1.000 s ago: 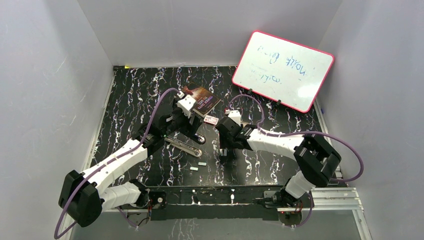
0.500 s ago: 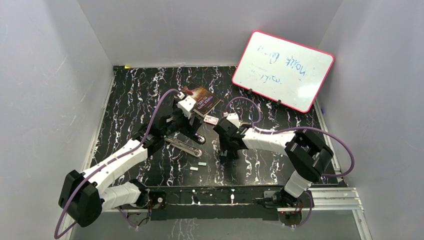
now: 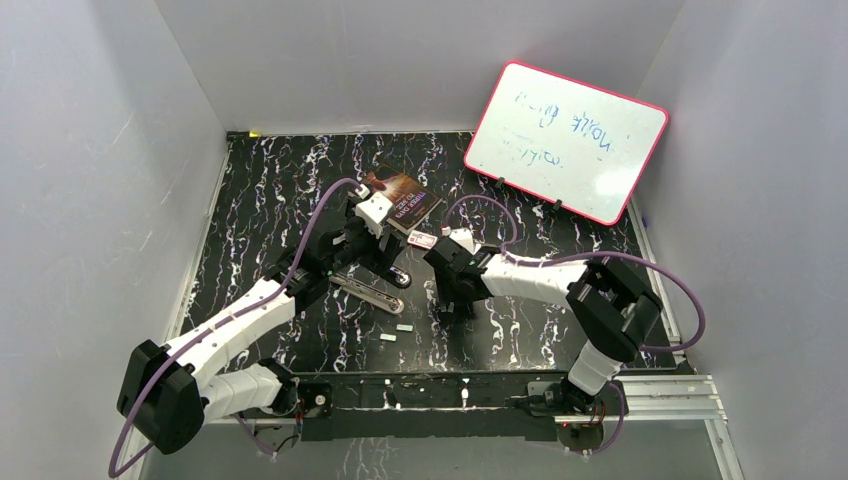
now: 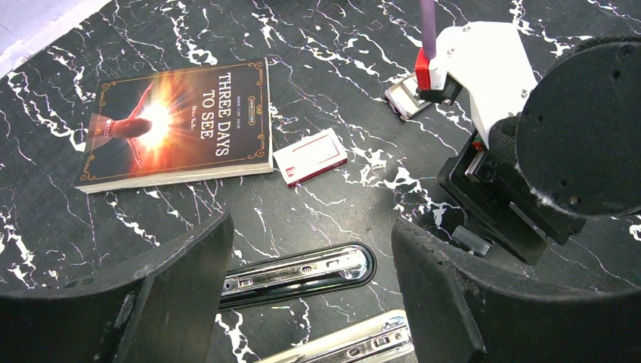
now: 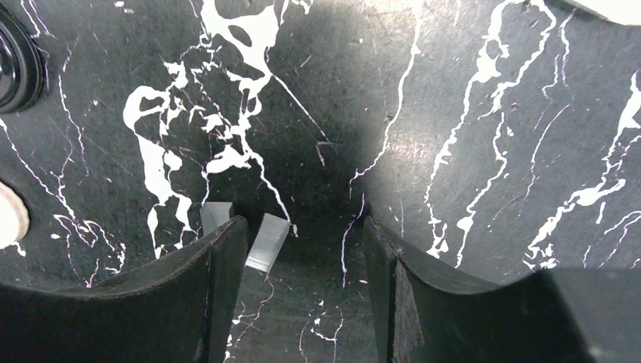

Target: Load the staples into the stapler

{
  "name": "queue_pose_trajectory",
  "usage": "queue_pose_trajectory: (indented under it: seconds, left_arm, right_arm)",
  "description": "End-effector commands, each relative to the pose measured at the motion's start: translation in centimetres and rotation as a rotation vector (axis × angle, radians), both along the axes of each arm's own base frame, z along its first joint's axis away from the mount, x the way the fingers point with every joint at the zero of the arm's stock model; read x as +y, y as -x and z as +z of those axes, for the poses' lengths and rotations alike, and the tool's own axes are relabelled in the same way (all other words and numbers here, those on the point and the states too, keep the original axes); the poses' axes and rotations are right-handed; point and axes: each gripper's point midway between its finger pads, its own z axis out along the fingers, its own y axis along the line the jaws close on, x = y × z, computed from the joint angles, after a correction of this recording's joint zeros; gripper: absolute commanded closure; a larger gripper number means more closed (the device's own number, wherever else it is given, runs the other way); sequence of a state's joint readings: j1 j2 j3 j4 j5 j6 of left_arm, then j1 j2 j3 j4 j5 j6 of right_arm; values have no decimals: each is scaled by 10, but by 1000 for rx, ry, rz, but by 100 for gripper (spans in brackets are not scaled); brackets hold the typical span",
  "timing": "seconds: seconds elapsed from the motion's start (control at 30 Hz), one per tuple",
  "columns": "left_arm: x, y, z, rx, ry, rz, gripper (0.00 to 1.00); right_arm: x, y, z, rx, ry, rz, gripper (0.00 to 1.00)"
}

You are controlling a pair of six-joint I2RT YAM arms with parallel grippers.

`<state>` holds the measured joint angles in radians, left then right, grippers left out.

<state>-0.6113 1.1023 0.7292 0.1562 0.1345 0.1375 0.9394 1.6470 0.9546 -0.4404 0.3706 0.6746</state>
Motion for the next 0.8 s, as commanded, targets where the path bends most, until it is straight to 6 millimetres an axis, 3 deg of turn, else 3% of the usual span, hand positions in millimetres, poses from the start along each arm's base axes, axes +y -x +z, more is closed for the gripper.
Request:
queue_pose_trajectory:
  seconds: [0.0,0.43,0.77]
  left_arm:
    - [1,0,13,-37,19,-3,25]
    - [1,0,11,-32,14,-4,25]
    - [0,0,11,-26,16,-5,25]
  right_arm:
    - [7,3,5,15,13,31,35]
    - [-3,26,-3,73,55,31,38]
    - [-10,23,2,39,52,-9,60]
